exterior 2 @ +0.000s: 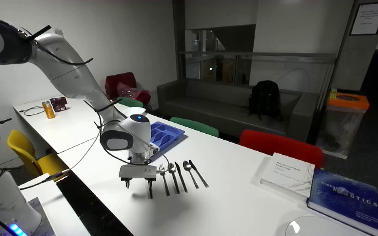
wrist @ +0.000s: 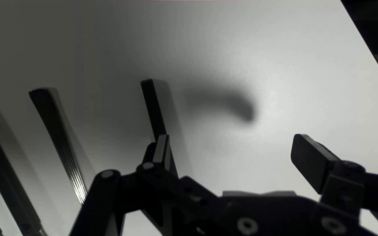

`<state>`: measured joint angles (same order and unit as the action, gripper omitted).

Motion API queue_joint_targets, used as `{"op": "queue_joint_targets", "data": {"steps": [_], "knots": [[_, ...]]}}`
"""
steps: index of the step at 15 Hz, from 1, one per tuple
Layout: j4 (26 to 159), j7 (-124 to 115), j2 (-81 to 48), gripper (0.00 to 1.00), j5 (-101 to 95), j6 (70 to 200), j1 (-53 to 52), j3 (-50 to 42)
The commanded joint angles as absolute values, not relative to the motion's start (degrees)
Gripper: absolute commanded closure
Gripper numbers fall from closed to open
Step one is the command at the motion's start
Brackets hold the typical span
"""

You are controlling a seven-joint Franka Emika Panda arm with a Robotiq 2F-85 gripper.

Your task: Pick up the silver cutlery from the counter and place it on the blue tray

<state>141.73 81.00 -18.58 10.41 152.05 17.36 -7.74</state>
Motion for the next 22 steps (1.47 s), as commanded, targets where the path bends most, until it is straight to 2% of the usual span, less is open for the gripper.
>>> {"op": "queue_joint_targets", "data": {"steps": [1,11,22], "knots": [[141.75,80.25,-18.45,0.0,9.44,152.03,18.66,-6.55],[139.92,81.68,-17.99,0.0,6.87,150.45,19.28,-7.33],[136.44,94.89,-19.51,0.0,11.52,148.33,25.16,-4.26]]}}
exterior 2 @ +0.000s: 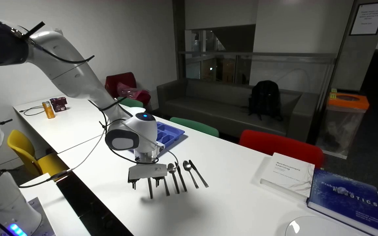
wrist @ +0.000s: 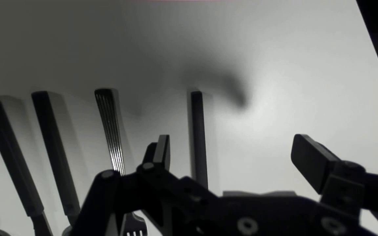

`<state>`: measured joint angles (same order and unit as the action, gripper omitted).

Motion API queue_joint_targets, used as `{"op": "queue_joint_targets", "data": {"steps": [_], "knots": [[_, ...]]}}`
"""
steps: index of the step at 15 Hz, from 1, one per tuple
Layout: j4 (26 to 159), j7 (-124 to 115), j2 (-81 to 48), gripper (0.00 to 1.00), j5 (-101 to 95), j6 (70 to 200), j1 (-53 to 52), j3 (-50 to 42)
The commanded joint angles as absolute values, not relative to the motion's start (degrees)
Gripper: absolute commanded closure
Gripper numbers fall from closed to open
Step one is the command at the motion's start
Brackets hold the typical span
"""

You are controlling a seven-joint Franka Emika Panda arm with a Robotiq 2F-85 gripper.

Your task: Pick up the silver cutlery from the counter and place it on the blue tray

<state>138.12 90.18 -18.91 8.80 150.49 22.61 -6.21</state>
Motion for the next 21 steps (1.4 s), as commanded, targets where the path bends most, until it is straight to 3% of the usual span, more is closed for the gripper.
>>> {"op": "queue_joint_targets", "data": {"steps": [1,10,21], "knots": [[136.34,95.97,-19.54,0.0,12.54,148.06,25.45,-3.91],[136.41,97.8,-21.2,0.0,21.17,149.82,25.34,-2.09],[134.62,97.66,-26.41,0.0,18.24,151.37,24.94,-1.07]]}}
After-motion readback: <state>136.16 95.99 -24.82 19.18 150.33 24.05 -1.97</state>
